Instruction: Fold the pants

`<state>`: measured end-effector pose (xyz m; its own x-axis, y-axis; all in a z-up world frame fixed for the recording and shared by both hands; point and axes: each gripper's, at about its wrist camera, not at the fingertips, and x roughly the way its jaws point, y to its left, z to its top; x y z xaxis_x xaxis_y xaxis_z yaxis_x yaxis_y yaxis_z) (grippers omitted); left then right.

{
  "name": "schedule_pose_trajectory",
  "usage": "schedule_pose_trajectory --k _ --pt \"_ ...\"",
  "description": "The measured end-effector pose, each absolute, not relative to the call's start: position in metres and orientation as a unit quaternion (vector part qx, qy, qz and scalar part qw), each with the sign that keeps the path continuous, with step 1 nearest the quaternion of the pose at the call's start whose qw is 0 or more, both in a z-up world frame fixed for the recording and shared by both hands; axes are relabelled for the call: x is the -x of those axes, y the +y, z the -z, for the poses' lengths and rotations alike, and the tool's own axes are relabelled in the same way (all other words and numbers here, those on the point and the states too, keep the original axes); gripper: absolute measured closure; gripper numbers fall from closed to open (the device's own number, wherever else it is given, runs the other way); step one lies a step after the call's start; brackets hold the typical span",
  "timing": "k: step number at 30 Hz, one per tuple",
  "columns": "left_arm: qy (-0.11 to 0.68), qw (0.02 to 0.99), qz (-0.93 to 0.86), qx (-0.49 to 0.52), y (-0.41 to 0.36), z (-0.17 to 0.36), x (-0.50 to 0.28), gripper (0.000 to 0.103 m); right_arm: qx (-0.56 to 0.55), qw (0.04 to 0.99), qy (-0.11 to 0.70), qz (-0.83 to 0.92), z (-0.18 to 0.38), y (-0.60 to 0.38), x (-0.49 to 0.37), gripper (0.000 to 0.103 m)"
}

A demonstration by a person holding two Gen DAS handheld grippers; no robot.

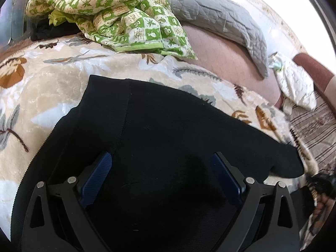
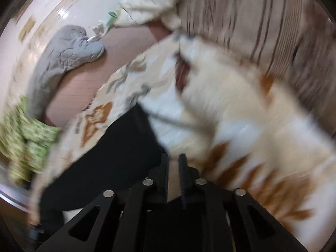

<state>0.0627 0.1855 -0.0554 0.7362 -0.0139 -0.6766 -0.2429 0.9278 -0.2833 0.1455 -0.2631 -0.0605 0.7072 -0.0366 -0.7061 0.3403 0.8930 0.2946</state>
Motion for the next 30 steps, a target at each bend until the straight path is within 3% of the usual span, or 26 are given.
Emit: schedule_pose_trajectory --k 1,4,6,9,14,17,20,27,30 --pt "0.362 0.914 -0.067 0.171 0.183 0.056 -0.064 0.006 -0.165 0.914 0.353 0.114 0.049 -0.255 -0.14 0.082" --pt "0.378 0.911 -0.084 0.14 0.174 0.056 -0.069 0.006 -0.078 0.942 0.31 0.105 0.025 -0.23 -0.125 0.058" --pt "0.386 0.909 -0.095 0.123 0.17 0.057 -0.071 0.005 -0.032 0.951 0.295 0.082 0.016 -0.21 -0.119 0.032" --pt "0.402 0.904 -0.117 0.088 0.162 0.059 -0.076 0.005 0.033 0.949 0.308 0.063 0.018 -0.18 -0.123 0.017" --pt "0.414 0.898 -0.138 0.058 0.156 0.062 -0.079 0.001 0.114 0.917 0.378 0.051 0.045 -0.141 -0.143 0.016" --pt "0.414 0.898 -0.139 0.059 0.156 0.062 -0.079 0.001 0.142 0.919 0.362 0.056 0.049 -0.126 -0.141 0.016" --pt "0.414 0.898 -0.139 0.057 0.156 0.062 -0.079 0.001 0.145 0.919 0.362 0.066 0.054 -0.12 -0.142 0.009" --pt "0.419 0.895 -0.141 0.056 0.156 0.061 -0.081 0.0 0.055 0.898 0.438 0.004 0.083 -0.139 -0.158 0.009" --pt "0.427 0.892 -0.137 0.06 0.157 0.061 -0.083 0.0 0.034 0.887 0.461 -0.014 0.093 -0.144 -0.161 0.001"
